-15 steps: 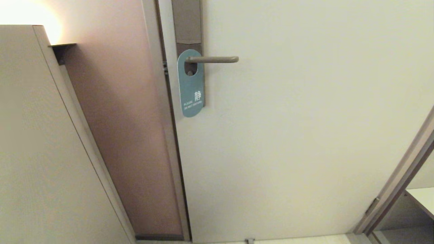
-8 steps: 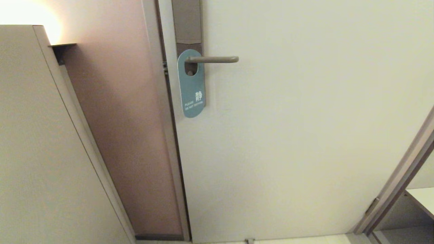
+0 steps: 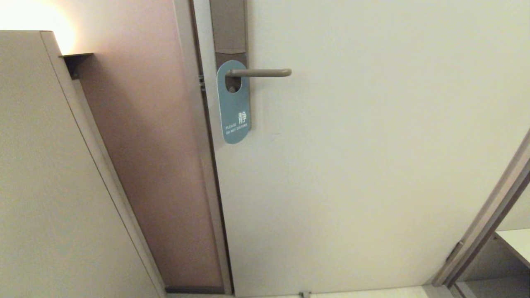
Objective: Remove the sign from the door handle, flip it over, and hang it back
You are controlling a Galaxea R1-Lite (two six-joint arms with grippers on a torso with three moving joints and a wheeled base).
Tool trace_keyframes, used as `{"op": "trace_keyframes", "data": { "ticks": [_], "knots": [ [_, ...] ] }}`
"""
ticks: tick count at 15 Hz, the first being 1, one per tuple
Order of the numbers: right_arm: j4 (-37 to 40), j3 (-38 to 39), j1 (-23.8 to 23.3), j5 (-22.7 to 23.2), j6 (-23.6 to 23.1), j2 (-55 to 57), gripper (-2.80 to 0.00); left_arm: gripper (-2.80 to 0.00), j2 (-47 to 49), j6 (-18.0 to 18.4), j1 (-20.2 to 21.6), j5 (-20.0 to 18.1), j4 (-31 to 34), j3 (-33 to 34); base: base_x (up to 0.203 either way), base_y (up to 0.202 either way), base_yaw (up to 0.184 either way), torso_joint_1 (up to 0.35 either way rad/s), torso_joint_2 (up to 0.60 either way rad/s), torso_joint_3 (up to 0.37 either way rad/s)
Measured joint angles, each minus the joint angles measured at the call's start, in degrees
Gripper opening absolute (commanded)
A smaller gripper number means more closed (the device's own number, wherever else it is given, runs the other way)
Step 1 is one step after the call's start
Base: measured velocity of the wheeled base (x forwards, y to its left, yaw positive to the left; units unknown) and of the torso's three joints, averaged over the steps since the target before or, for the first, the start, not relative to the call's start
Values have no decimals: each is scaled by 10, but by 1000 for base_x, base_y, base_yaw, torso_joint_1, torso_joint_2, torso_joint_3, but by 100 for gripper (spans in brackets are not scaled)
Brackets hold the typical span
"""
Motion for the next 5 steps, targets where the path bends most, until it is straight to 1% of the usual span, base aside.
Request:
{"op": "trace_keyframes", "data": {
  "ticks": [5],
  "knots": [
    [0,0,0,1,1,0,-280,-280,0,0,0,0,0,0,0,0,0,0,0,0]
  ]
}}
